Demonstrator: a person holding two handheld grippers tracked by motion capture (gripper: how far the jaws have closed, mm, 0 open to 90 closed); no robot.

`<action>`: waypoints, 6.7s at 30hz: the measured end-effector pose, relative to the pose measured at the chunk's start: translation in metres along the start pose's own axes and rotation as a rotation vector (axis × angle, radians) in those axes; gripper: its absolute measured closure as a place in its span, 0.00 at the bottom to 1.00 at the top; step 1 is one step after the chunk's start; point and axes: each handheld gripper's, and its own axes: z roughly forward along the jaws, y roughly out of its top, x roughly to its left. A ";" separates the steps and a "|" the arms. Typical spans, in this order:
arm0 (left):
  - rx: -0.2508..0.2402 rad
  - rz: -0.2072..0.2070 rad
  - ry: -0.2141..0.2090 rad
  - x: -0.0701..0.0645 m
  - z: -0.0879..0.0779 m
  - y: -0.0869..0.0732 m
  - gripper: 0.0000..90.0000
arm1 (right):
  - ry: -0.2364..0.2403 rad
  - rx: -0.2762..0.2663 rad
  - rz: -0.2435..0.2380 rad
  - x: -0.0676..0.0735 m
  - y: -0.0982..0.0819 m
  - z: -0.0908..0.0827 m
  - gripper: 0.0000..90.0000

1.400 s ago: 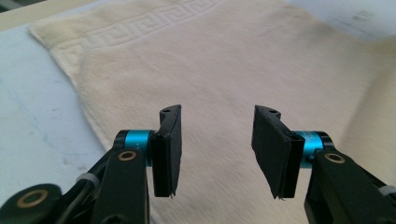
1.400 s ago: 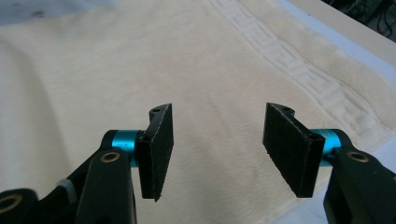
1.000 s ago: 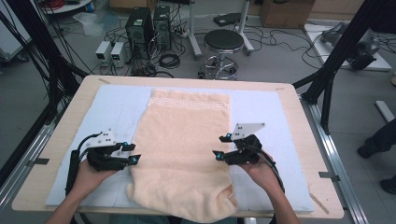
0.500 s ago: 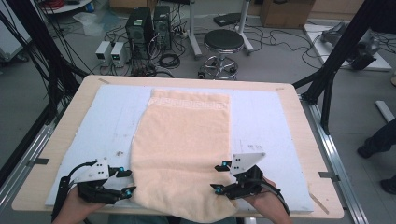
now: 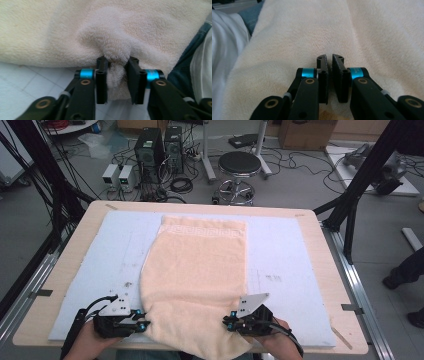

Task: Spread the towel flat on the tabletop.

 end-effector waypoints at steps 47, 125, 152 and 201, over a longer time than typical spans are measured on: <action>-0.181 -0.145 0.136 0.081 0.008 0.054 0.48 | -0.156 -0.136 0.136 -0.083 0.024 -0.029 0.62; -0.146 -0.047 0.104 0.038 -0.043 0.047 0.95 | 0.027 -0.042 -0.081 -0.003 0.026 0.001 0.95; -0.123 -0.204 0.185 0.127 0.029 0.102 0.61 | -0.169 -0.128 0.177 -0.135 0.028 -0.027 0.73; -0.153 -0.165 0.062 0.080 -0.010 0.050 0.99 | -0.179 -0.106 0.100 -0.088 0.002 -0.049 0.89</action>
